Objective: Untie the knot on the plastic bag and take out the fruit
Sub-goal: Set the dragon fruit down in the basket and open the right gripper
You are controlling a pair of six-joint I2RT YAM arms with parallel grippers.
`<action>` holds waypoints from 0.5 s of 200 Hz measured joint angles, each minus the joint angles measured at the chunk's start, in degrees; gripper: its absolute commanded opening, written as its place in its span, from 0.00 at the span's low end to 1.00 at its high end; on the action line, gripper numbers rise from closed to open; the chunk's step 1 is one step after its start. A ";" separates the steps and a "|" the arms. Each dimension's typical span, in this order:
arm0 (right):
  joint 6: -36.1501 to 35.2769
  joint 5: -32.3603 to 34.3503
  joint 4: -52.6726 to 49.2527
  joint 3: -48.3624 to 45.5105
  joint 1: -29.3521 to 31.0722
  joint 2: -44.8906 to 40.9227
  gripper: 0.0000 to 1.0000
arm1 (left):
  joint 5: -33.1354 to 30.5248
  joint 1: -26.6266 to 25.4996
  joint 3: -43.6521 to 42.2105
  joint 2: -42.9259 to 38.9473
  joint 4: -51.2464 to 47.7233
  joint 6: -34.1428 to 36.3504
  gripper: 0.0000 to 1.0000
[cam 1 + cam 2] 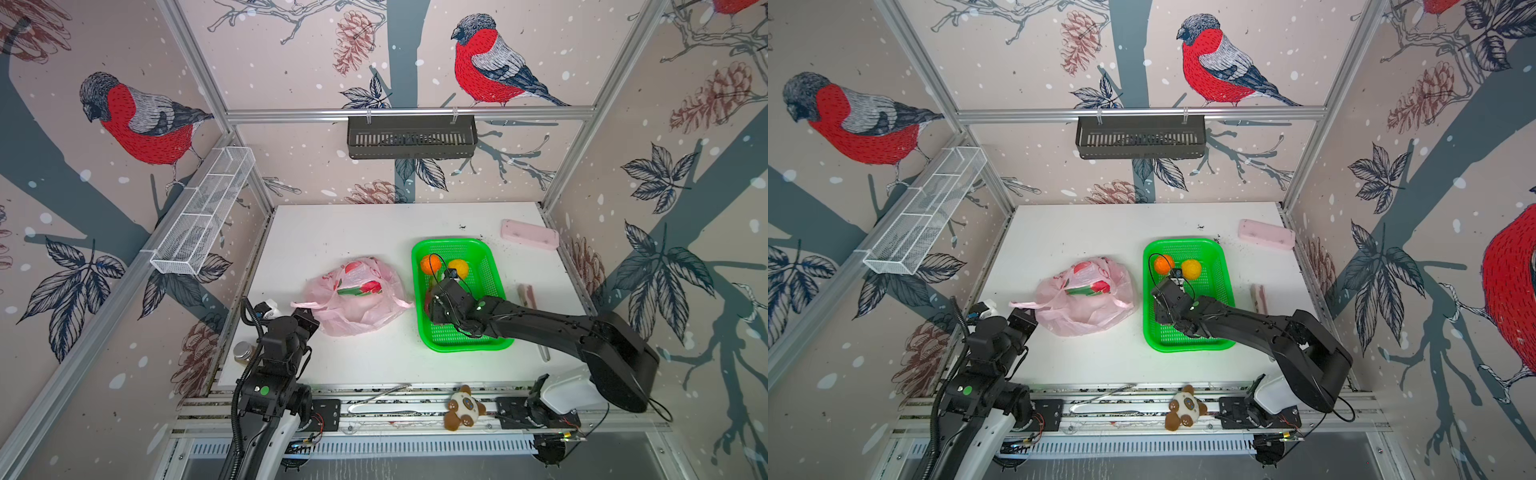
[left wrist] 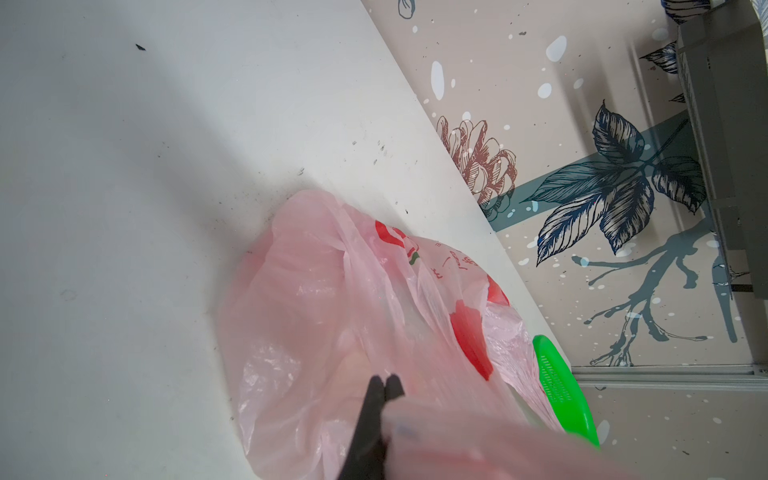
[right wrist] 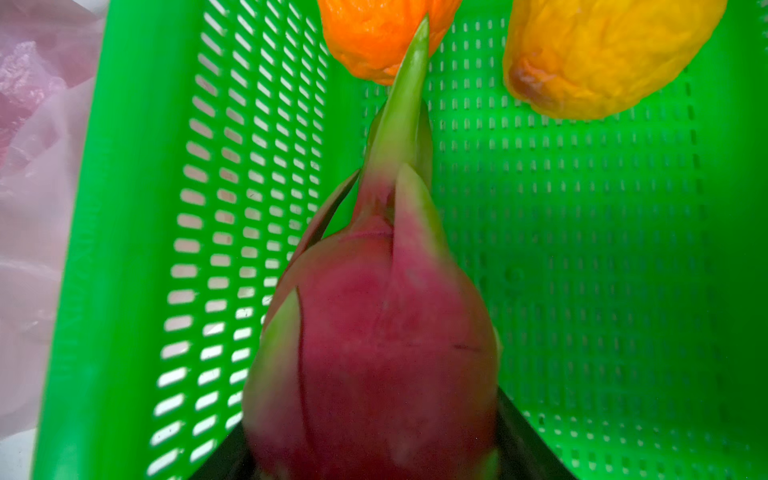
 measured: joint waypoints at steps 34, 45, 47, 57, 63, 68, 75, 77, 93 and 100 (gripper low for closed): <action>0.00 -0.02 -0.07 0.33 -0.07 0.22 0.71 | 0.00 0.02 -0.02 0.02 -0.39 0.02 0.00; 0.00 -0.09 -0.07 0.37 -0.13 0.26 0.74 | 0.00 0.02 -0.04 0.02 -0.39 0.02 0.00; 0.00 -0.09 -0.07 0.39 -0.15 0.26 0.75 | 0.00 0.02 -0.04 0.02 -0.39 0.02 0.00; 0.00 -0.09 -0.09 0.48 -0.17 0.26 0.78 | 0.00 0.02 -0.09 0.02 -0.44 0.02 0.00; 0.00 -0.09 -0.24 0.57 -0.20 0.26 0.79 | 0.00 0.02 -0.09 0.00 -0.50 0.02 0.00; 0.00 -0.09 -0.33 0.66 -0.22 0.26 0.80 | 0.00 0.02 -0.09 0.00 -0.55 0.02 0.00; 0.00 -0.09 -0.37 0.72 -0.22 0.26 0.82 | 0.00 0.02 -0.09 -0.04 -0.57 0.09 0.00; 0.00 -0.09 -0.39 0.74 -0.22 0.26 0.82 | 0.00 0.02 -0.09 -0.07 -0.57 0.09 0.00; 0.02 -0.09 -0.57 0.96 -0.22 0.26 0.85 | 0.00 0.02 -0.09 -0.22 -0.57 0.02 0.00; 0.02 -0.07 -0.63 1.07 -0.22 0.26 0.87 | 0.00 0.02 -0.09 -0.22 -0.61 0.02 0.00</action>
